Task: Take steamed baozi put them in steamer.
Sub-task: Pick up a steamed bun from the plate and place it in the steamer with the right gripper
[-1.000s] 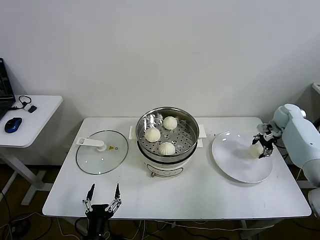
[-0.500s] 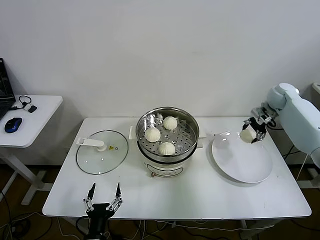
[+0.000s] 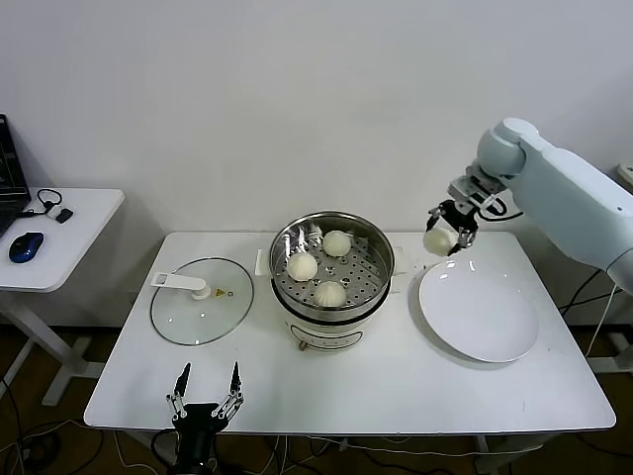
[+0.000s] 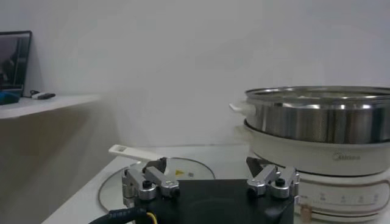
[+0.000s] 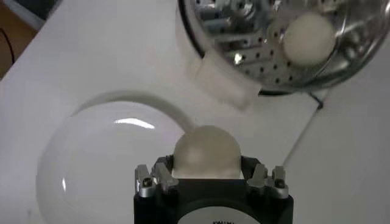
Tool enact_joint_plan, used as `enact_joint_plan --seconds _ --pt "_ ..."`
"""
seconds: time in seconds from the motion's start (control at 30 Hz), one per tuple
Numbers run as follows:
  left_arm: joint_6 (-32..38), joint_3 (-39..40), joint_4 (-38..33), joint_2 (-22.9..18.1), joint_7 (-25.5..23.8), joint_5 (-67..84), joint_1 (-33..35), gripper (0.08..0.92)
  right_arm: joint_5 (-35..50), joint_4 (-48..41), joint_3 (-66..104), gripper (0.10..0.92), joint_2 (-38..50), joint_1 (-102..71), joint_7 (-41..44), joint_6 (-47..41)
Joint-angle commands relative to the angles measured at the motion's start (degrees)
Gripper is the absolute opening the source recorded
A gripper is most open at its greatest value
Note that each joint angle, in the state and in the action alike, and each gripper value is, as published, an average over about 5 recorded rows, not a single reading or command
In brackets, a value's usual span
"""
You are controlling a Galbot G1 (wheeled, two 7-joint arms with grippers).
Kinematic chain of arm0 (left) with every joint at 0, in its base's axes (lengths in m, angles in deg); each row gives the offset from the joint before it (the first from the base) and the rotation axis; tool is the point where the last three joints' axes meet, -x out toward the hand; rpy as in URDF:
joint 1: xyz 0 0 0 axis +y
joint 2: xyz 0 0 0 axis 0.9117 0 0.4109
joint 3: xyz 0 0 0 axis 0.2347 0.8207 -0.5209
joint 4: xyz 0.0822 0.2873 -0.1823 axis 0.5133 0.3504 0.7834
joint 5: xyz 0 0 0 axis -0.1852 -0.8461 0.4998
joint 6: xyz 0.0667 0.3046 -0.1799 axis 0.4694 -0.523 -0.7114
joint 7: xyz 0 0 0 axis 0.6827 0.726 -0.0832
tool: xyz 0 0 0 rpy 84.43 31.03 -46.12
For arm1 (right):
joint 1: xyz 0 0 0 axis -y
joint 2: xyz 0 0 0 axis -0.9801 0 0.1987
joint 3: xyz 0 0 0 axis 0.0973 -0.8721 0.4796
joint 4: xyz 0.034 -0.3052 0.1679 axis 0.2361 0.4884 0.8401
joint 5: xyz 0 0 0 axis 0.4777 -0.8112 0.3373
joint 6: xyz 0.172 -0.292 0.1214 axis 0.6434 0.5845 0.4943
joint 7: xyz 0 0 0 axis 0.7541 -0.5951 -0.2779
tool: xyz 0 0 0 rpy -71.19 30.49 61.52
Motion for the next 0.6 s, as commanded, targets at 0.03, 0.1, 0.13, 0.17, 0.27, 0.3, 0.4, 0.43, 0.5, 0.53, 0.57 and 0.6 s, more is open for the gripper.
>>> enact_joint_plan --seconds 0.03,0.1,0.13,0.17,0.27,0.3,0.4,0.43,0.5,0.53,0.57,0.6 --pt "0.1 0.0 -0.1 0.0 0.0 0.1 0.0 0.823 17.0 3.5 -13.6 0.702 -5.0 11.1 0.4 -7.7" --pt "0.1 -0.1 -0.2 0.0 0.0 0.1 0.0 0.823 18.5 2.6 -14.6 0.699 -6.5 11.8 0.3 -9.0" --pt "0.1 -0.1 -0.2 0.0 0.0 0.2 0.0 0.823 19.0 2.1 -14.9 0.698 -7.3 12.0 0.2 -9.6" --pt "0.1 -0.1 -0.2 0.0 0.0 0.3 0.0 0.823 19.5 1.5 -15.3 0.696 -8.2 12.2 0.2 -10.2" --pt "0.1 -0.2 -0.3 0.1 0.0 0.4 -0.1 0.823 20.2 -0.1 -15.9 0.693 -10.4 12.1 0.1 -11.6" --pt "0.1 -0.2 -0.3 0.1 0.0 0.5 -0.1 0.823 20.2 -0.6 -16.1 0.691 -11.2 11.9 0.0 -12.0" --pt "0.2 -0.3 -0.3 0.1 0.0 0.7 -0.1 0.823 20.1 -2.2 -16.2 0.687 -13.5 11.0 -0.2 -13.0" --pt "0.2 -0.3 -0.3 0.1 0.0 0.7 -0.1 0.823 20.0 -2.6 -16.3 0.685 -14.2 10.7 -0.3 -13.4" --pt "0.3 -0.4 -0.3 0.2 0.0 0.9 -0.1 0.823 19.9 -3.1 -16.5 0.681 -15.3 10.2 -0.4 -13.9" --pt "0.3 -0.5 -0.3 0.2 0.0 1.0 -0.1 0.823 19.9 -3.2 -16.7 0.679 -15.6 9.9 -0.5 -14.2" --pt "0.3 -0.5 -0.3 0.2 0.0 1.0 -0.1 0.823 19.9 -3.3 -16.8 0.676 -15.9 9.7 -0.5 -14.3" --pt "0.3 -0.6 -0.3 0.2 0.0 1.1 -0.2 0.823 19.7 -3.4 -16.9 0.674 -16.2 9.4 -0.6 -14.5"
